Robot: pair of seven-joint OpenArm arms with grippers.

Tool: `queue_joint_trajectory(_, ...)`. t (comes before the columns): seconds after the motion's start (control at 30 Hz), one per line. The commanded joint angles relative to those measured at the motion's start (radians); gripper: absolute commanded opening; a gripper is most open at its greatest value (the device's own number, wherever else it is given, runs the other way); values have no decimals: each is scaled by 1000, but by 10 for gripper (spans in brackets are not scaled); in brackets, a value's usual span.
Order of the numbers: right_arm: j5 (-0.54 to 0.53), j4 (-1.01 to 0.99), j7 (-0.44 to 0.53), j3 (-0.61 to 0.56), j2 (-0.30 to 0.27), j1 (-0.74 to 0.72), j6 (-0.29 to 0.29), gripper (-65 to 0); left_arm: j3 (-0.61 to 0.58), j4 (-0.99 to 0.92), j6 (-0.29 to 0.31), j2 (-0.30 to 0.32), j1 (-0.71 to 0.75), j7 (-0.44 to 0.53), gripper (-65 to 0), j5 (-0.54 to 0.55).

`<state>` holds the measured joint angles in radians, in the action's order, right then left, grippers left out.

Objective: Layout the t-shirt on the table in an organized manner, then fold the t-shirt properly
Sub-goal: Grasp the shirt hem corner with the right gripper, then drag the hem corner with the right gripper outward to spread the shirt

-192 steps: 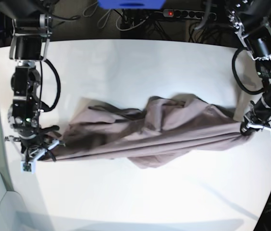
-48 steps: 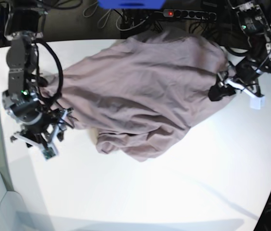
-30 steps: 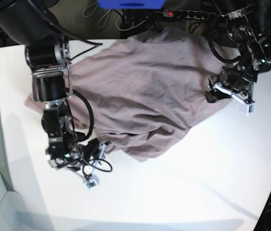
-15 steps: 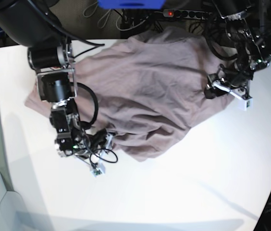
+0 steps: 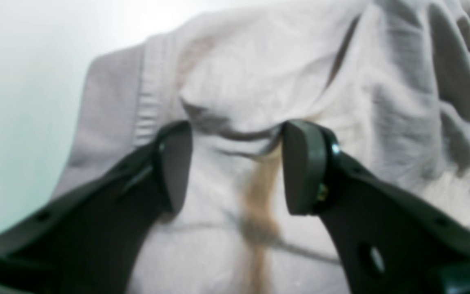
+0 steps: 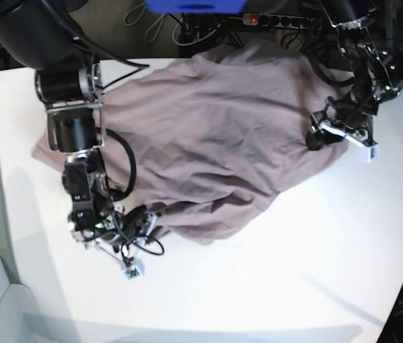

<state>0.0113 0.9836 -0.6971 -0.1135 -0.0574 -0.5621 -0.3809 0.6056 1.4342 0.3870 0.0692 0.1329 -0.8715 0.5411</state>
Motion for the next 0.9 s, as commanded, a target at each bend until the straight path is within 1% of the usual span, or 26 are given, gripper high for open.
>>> queue_joint_trajectory(0.0,-12,74,20,15,-6,-19,4,-650,-2,-19,-26,2,14,-30,-294,-60)
queue_joint_trajectory(0.13,-12,289,20,65,-8,40,4,-650,-3,-37,-24,2,32,1,-294,-59)
queue_joint_trajectory(0.27,-12,403,4,88,-5,46,6,-650,-3,-37,-24,2,32,1,-294,-55)
queue_joint_trajectory(0.3,-12,427,-2,102,1,46,6,-650,-3,-37,-24,2,32,-1,-294,-55)
queue_joint_trajectory(0.4,-12,493,-6,179,44,46,6,-650,-3,-36,-24,1,32,-1,-294,-54)
queue_joint_trajectory(0.5,-12,533,-6,239,63,40,12,-650,-3,-36,-24,1,32,-1,-294,-52)
queue_joint_trajectory(0.53,-12,536,-5,251,64,38,33,-650,-3,-36,-24,1,32,-1,-294,-52)
queue_joint_trajectory(0.6,-12,522,1,255,64,27,105,-650,-3,-36,-24,1,32,-1,-294,-52)
queue_joint_trajectory(0.7,-12,418,4,255,58,21,204,-650,-3,-36,-24,1,32,-1,-294,-52)
queue_joint_trajectory(0.73,-12,378,7,255,52,11,213,-650,-3,-36,-24,1,32,-1,-294,-52)
queue_joint_trajectory(0.87,-12,180,14,251,31,-31,213,-650,-3,-36,-24,1,32,-4,-294,-51)
